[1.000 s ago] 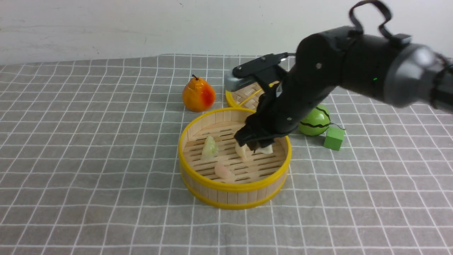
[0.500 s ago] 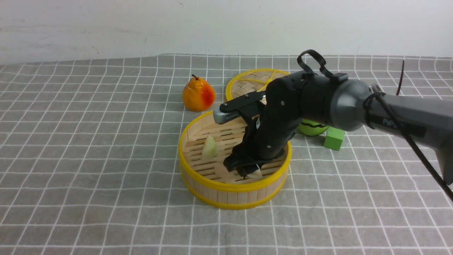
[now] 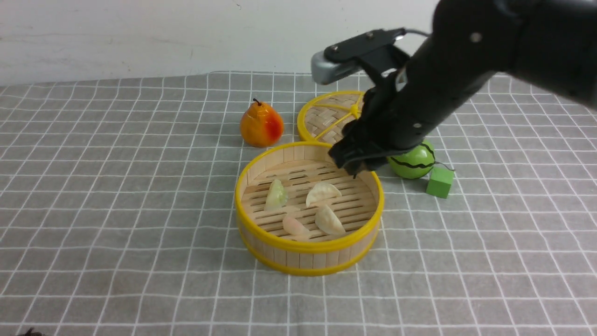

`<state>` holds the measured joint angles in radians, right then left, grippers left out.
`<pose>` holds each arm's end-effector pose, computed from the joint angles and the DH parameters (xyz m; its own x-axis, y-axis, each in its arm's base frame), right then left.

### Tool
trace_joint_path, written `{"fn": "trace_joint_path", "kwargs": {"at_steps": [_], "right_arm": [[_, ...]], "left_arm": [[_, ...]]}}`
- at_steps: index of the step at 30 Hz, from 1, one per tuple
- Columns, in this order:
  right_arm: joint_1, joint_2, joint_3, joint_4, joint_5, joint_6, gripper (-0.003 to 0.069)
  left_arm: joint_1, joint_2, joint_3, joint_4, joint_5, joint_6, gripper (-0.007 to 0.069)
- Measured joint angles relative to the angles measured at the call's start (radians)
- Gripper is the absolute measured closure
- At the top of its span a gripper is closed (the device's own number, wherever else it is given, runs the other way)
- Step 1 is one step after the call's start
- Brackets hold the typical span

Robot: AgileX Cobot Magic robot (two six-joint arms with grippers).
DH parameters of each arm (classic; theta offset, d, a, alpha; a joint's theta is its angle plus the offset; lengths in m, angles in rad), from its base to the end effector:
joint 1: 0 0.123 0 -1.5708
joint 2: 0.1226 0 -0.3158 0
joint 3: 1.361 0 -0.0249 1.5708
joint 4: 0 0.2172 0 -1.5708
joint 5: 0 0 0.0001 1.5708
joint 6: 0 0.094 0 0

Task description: Put the dumplings into the steamer on the table with the grey tablecloth.

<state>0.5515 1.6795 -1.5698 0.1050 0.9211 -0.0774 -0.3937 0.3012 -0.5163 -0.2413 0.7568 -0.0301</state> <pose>0.2899 0.1876 0.3746 -0.6805 -0.4347 -0.5899 -0.5734 0.8171 0.0593 -0.0097 -0.0127 0.3017 -0.4908 -0.0158 -0.8711 0.4236 0.8694 -0.2545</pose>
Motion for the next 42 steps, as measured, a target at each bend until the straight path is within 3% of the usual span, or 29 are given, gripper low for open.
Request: {"fn": "trace_joint_path", "kwargs": {"at_steps": [2, 4, 8, 14, 19, 28, 42], "right_arm": [[0.0, -0.067, 0.062, 0.002, -0.031, -0.002, 0.0475], [0.0, -0.242, 0.229, 0.003, -0.144, -0.007, 0.0598], [0.0, -0.455, 0.445, 0.007, -0.292, -0.008, 0.0678], [0.0, -0.785, 0.693, 0.007, -0.498, -0.008, 0.068], [0.0, -1.006, 0.831, 0.007, -0.574, -0.01, 0.0679], [0.0, -1.178, 0.89, 0.007, -0.52, -0.01, 0.0675], [0.0, -1.189, 0.905, 0.007, -0.473, -0.01, 0.0666]], "left_arm": [[0.0, -0.02, 0.042, -0.011, -0.063, 0.0, 0.0589], [0.0, -0.032, 0.09, -0.017, -0.154, 0.0, 0.0587], [0.0, -0.032, 0.099, -0.018, -0.181, 0.0, 0.0587], [0.0, -0.032, 0.099, -0.02, -0.184, 0.0, 0.0582], [0.0, -0.032, 0.099, -0.02, -0.184, 0.0, 0.0575], [0.0, -0.032, 0.099, -0.02, -0.185, 0.0, 0.0568], [0.0, -0.032, 0.099, -0.02, -0.185, 0.0, 0.0554]]}}
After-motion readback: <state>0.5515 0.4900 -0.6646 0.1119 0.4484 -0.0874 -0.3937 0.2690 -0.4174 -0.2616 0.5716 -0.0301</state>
